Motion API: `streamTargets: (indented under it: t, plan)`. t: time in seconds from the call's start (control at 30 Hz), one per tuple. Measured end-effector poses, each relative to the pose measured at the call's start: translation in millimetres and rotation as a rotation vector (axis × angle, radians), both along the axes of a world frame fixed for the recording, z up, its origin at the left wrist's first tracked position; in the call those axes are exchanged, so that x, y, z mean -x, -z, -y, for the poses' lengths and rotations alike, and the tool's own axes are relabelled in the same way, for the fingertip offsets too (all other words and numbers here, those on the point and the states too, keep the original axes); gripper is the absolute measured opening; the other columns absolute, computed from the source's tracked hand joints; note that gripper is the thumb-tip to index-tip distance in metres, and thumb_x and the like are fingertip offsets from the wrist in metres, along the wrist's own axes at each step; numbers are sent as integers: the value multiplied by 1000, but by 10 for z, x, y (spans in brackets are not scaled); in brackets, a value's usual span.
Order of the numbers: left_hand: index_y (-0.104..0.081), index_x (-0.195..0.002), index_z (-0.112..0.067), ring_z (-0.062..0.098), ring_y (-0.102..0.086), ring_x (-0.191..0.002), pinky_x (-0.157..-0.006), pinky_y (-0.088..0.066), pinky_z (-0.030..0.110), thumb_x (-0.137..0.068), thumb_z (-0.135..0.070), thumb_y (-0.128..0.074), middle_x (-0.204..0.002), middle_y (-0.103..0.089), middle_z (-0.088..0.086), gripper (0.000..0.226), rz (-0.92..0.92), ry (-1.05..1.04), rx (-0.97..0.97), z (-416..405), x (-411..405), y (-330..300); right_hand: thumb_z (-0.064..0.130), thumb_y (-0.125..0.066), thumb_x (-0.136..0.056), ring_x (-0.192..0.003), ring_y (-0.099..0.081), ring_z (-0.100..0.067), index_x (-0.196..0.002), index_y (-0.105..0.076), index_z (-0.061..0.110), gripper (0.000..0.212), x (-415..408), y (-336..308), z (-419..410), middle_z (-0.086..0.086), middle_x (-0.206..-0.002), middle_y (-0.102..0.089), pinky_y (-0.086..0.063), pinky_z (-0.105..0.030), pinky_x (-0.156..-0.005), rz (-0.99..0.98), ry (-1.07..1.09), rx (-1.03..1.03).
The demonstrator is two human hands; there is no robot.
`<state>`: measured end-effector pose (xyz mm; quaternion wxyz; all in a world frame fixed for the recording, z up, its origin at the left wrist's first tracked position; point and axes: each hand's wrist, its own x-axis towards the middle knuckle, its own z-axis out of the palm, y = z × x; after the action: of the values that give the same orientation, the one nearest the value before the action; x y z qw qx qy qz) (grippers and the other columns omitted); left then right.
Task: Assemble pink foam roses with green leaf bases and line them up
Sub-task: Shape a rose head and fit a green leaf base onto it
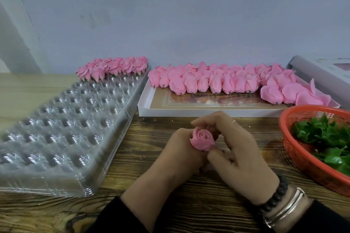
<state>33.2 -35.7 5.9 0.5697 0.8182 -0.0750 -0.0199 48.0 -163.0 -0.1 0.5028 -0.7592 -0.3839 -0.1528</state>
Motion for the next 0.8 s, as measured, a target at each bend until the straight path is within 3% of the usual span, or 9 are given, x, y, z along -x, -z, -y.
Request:
streamTargets:
  t: [0.1,0.2,0.3,0.4,0.53,0.67,0.73,0.8]
  plan:
    - [-57,-58,-20,1,-44,-35,-41,-38,12,-79,-5,-67,-39,-53,-6,27,4,3,23,8,3,-5,-1,-41,-66,-87,-60,-9,-100,-57,28,47,-13,17,18,5,-89,-61,-51,-30,-75,-163,34,-204]
    - [-60,-61,-23,0,-50,-45,-50,-40,11,-76,-10,-72,-48,-58,-10,23,78,-26,0,16,-8,6,3,-42,-76,-91,-59,-6,-103,-58,23,37,-19,-6,20,5,-95,-63,-46,-18,-81,-125,90,-272]
    - [-60,-64,-28,1,-58,-62,-61,-43,15,-76,-7,-70,-63,-64,-8,26,142,-25,-40,20,-19,46,25,-41,-87,-100,-59,-3,-106,-61,24,27,22,-25,-33,8,-103,-64,-44,-13,-84,-54,108,-218]
    - [-65,-78,-16,7,-64,-76,-66,-50,20,-84,-9,-59,-78,-68,-2,11,262,31,-126,90,8,57,29,-39,-89,-102,-59,-3,-104,-66,24,31,63,2,-110,10,-102,-65,-44,-16,-87,-16,119,-154]
    - [-57,-92,-17,18,-58,-93,-85,-51,36,-81,-12,-44,-93,-61,5,18,310,109,-84,189,48,24,31,-41,-89,-102,-60,-5,-98,-70,21,32,54,31,-132,12,-100,-68,-48,-28,-90,-17,106,-73]
    - [-57,-104,1,10,-60,-89,-84,-53,27,-85,8,-54,-102,-61,17,20,238,156,-46,128,29,45,48,-48,-80,-99,-60,0,-99,-67,34,30,5,15,-69,17,-97,-68,-47,-19,-86,-166,34,32]
    - [-61,-92,-3,20,-62,-87,-79,-54,34,-85,7,-57,-94,-64,13,14,236,162,-48,97,15,40,55,-52,-73,-97,-60,2,-99,-65,39,33,-21,13,-35,19,-97,-67,-46,-13,-82,-224,7,63]
    - [-65,-84,-3,18,-63,-80,-71,-54,30,-85,3,-59,-84,-66,9,8,227,137,-39,62,5,33,60,-56,-68,-92,-61,2,-102,-63,40,40,-45,11,-8,20,-95,-66,-47,-11,-75,-292,-23,75]
